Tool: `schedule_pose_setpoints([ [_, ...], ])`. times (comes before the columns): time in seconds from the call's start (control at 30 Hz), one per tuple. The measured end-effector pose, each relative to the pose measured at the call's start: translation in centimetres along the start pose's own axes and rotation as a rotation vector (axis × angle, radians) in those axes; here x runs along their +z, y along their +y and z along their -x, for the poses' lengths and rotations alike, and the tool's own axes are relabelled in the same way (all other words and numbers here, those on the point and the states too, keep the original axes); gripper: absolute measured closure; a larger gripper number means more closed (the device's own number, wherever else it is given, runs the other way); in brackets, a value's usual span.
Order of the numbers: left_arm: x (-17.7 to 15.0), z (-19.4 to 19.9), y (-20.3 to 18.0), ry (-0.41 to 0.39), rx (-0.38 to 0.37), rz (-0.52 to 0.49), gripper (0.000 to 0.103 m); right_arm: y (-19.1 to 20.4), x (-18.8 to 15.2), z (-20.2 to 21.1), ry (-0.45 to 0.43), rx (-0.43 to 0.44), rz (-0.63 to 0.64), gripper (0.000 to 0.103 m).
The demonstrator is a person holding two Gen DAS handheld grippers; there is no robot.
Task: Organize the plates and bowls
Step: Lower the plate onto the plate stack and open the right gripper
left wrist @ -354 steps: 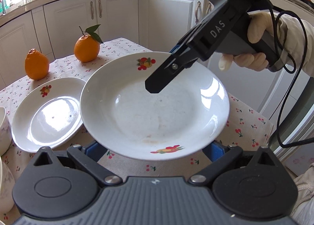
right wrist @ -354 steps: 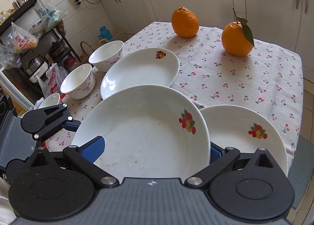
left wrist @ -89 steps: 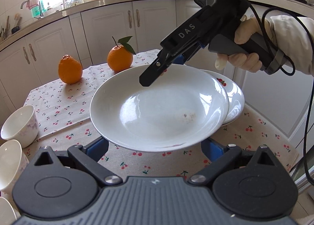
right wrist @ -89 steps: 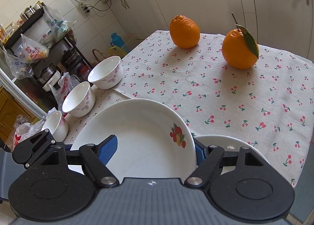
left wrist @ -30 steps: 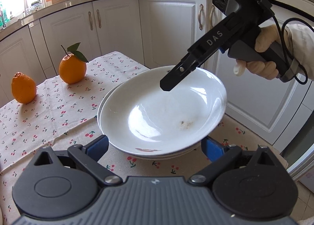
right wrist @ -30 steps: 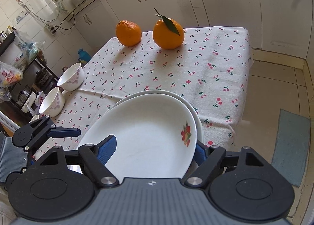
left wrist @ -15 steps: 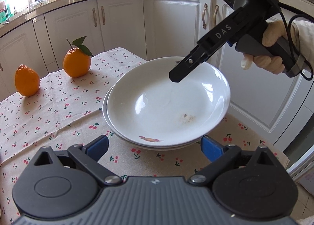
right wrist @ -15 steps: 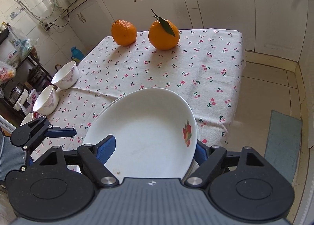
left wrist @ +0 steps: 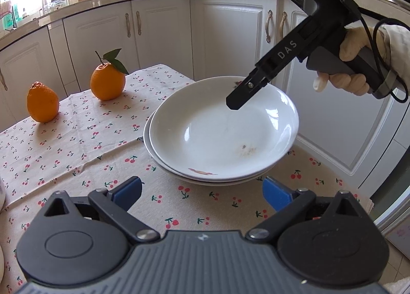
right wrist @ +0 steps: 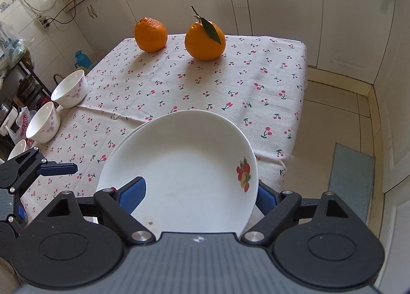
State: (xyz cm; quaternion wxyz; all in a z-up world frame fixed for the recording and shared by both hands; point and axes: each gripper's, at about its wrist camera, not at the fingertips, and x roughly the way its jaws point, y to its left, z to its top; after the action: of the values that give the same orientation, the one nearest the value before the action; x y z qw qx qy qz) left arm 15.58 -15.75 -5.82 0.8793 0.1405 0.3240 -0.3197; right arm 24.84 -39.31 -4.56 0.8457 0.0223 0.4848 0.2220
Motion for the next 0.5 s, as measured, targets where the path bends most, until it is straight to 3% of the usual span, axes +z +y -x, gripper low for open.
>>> schedule_pose_setpoints([
  [0.23,-0.3,0.5,0.2,-0.006,0.005,0.003,0.003,0.7,-0.5,-0.2,0.032,-0.063,0.021,0.009],
  [0.4,-0.6,0.9,0.3,-0.011,0.006,0.001,0.003,1.7,-0.6,0.8,0.003,-0.08,0.049,0.0],
  [0.5,-0.6,1.2,0.2,-0.018,0.007,-0.001,0.003,2.6,-0.8,1.4,-0.005,-0.09,0.07,0.0],
])
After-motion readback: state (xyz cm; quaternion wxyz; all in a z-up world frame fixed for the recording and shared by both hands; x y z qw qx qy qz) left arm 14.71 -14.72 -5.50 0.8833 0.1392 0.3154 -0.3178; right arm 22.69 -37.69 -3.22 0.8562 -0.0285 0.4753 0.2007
